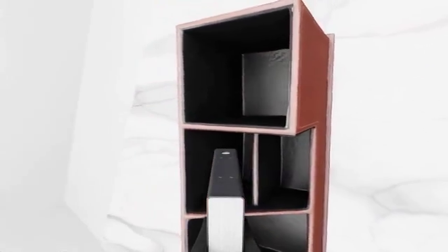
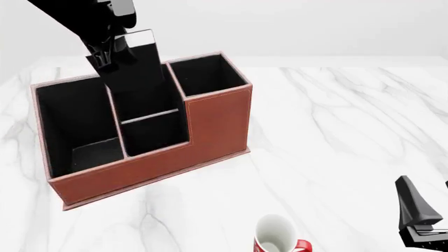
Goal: Pick up the book and place it in the front compartment of the caddy.
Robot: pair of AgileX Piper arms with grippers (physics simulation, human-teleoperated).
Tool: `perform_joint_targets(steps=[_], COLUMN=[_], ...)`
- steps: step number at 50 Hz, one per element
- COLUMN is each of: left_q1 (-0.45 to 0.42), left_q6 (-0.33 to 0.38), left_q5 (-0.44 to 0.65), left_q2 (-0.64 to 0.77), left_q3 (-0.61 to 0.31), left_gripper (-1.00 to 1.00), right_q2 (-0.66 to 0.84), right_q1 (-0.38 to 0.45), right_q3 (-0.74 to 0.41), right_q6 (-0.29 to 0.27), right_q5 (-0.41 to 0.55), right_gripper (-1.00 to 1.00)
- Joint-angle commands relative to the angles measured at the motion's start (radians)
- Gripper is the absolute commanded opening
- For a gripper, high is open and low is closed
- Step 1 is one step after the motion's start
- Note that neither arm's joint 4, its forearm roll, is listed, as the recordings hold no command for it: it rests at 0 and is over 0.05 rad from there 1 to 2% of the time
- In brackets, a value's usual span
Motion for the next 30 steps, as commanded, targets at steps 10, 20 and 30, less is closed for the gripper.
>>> perform_joint_targets(steps=[10,20,30], left_q1=[0.016,0.046,0.051], left_q6=[-0.01,0.007,0.007], left_q5=[0.0,0.0,-0.003], left_q2=[0.059,0.074,0.088], left_q3=[-0.043,-0.024,-0.025], left_gripper=[-1.0,-1.0,-1.0], right_q2=[0.0,-0.001,-0.001], right_q1=[0.0,0.0,0.001], right_q3=[0.001,0.001,0.001], right_q6=[-0.001,-0.001,-0.001], right_q5=[-0.001,-0.001,0.0], right_gripper=[1.0,1.0,1.0])
